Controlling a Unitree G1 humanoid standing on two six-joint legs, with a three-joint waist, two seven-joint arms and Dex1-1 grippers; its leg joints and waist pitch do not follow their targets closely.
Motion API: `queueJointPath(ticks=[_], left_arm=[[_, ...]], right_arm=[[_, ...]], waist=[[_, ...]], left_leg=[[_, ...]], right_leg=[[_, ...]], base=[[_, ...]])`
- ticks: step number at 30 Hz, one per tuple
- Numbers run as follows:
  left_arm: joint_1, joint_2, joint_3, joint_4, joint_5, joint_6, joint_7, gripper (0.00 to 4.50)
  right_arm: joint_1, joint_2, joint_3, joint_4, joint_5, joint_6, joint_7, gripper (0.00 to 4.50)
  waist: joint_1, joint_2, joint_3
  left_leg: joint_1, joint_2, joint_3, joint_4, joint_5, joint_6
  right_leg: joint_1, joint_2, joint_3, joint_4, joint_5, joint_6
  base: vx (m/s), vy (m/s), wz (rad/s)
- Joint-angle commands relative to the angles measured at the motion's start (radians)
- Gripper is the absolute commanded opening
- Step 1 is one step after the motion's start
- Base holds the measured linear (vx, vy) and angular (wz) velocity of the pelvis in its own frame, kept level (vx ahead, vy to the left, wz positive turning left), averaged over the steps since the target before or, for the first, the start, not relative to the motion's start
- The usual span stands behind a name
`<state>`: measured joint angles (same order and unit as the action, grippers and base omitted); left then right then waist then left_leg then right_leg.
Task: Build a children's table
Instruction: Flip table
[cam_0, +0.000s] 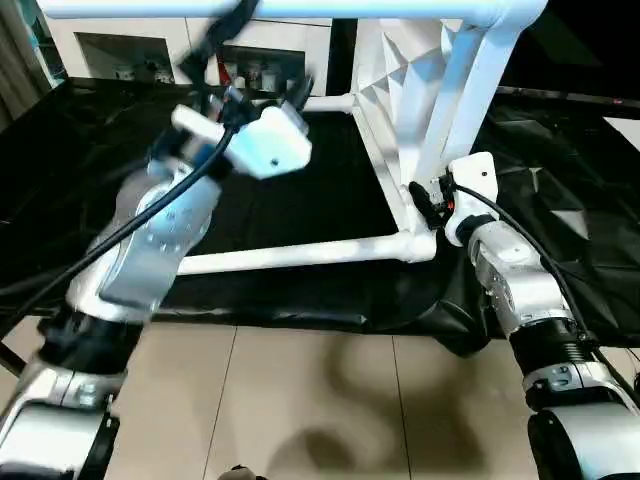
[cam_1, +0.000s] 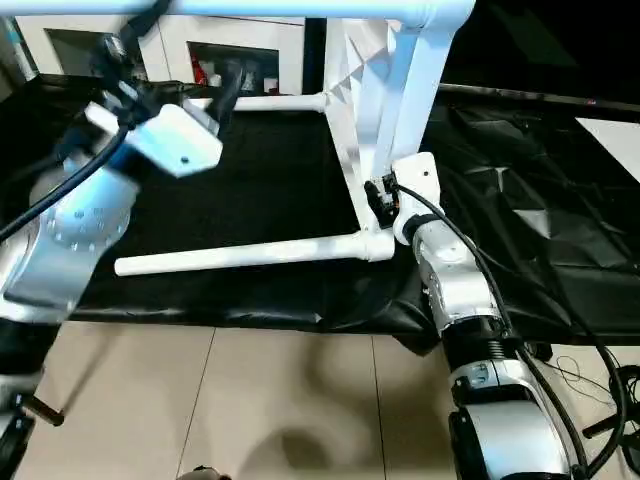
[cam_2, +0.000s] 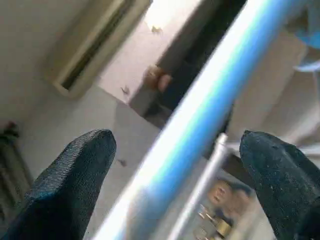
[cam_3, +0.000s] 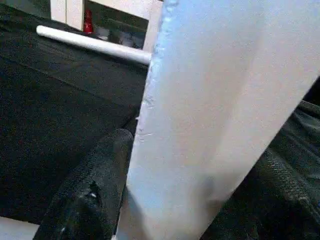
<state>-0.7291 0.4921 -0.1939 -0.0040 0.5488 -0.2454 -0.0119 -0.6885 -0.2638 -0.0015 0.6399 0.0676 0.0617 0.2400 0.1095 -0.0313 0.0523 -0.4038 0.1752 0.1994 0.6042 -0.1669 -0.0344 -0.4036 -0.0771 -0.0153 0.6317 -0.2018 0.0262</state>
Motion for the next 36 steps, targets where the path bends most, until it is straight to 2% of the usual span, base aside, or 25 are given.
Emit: queueJointPath(ticks=[1,8,10,12,16,24,26,31,36], left_arm=[[-0.034,0.001,-0.013,0.047,0.034,-0.019,0.026,4.5],[-0.109,0.007,-0.034,0.182,0.09,-0.003,0.057,4.5],[-0.12,0.009,-0.037,0.207,0.095,-0.003,0.058,4.5],[-0.159,0.016,-0.054,0.296,0.134,0.001,0.077,4.5],[-0.182,0.015,-0.056,0.344,0.154,0.016,0.094,4.5],[-0.261,-0.008,-0.033,0.476,0.12,0.015,0.108,4.5],[-0.271,-0.007,-0.031,0.484,0.121,0.014,0.112,4.24],[-0.32,-0.004,-0.005,0.515,0.101,0.026,0.125,3.83],[-0.309,-0.009,-0.006,0.519,0.064,0.021,0.073,3.49]], right_arm=[[-0.002,0.007,-0.002,-0.005,0.0,-0.016,0.002,2.96],[-0.016,0.021,0.001,0.005,-0.008,-0.029,0.01,2.96],[-0.017,0.022,0.004,0.005,-0.01,-0.032,0.012,2.96],[-0.016,0.027,0.013,0.003,-0.015,-0.038,0.018,2.96],[-0.014,0.029,0.015,-0.002,-0.016,-0.04,0.019,2.96],[-0.01,0.032,0.019,0.002,-0.029,-0.056,0.027,2.96],[-0.01,0.033,0.02,0.004,-0.03,-0.056,0.029,3.09],[-0.01,0.033,0.021,0.011,-0.033,-0.059,0.036,3.09],[-0.008,0.029,0.017,0.005,-0.038,-0.064,0.039,3.09]], waist=[[0.001,0.003,-0.075],[0.002,0.002,-0.076],[0.002,0.003,-0.076],[0.002,0.005,-0.077],[0.0,0.009,-0.078],[0.006,0.006,-0.077],[0.007,0.006,-0.078],[0.006,0.009,-0.077],[0.006,0.011,-0.077]], left_leg=[[0.032,0.04,-0.023,-0.062,-0.154,-0.02],[0.033,0.041,-0.023,-0.062,-0.155,-0.018],[0.032,0.041,-0.025,-0.063,-0.149,-0.019],[0.035,0.039,-0.023,-0.061,-0.152,-0.016],[0.034,0.041,-0.026,-0.063,-0.153,-0.023],[0.035,0.039,-0.024,-0.062,-0.16,-0.021],[0.033,0.04,-0.026,-0.063,-0.154,-0.021],[0.036,0.041,-0.026,-0.063,-0.172,-0.022],[0.034,0.041,-0.027,-0.064,-0.165,-0.024]], right_leg=[[0.036,-0.047,0.02,-0.054,-0.001,-0.204],[0.034,-0.048,0.02,-0.054,-0.009,-0.205],[0.035,-0.051,0.02,-0.052,0.0,-0.209],[0.033,-0.047,0.021,-0.053,0.006,-0.207],[0.035,-0.049,0.02,-0.052,0.017,-0.21],[0.035,-0.05,0.02,-0.053,0.021,-0.219],[0.037,-0.052,0.02,-0.051,0.031,-0.222],[0.036,-0.051,0.02,-0.053,0.022,-0.226],[0.037,-0.051,0.019,-0.051,0.041,-0.231]], base=[[0.0,0.0,0.0],[0.0,0.0,0.0],[0.0,0.0,0.0],[0.0,0.0,0.0],[0.0,0.0,0.0],[0.0,0.0,0.0],[0.0,0.0,0.0],[0.0,0.0,0.0],[0.0,0.0,0.0]])
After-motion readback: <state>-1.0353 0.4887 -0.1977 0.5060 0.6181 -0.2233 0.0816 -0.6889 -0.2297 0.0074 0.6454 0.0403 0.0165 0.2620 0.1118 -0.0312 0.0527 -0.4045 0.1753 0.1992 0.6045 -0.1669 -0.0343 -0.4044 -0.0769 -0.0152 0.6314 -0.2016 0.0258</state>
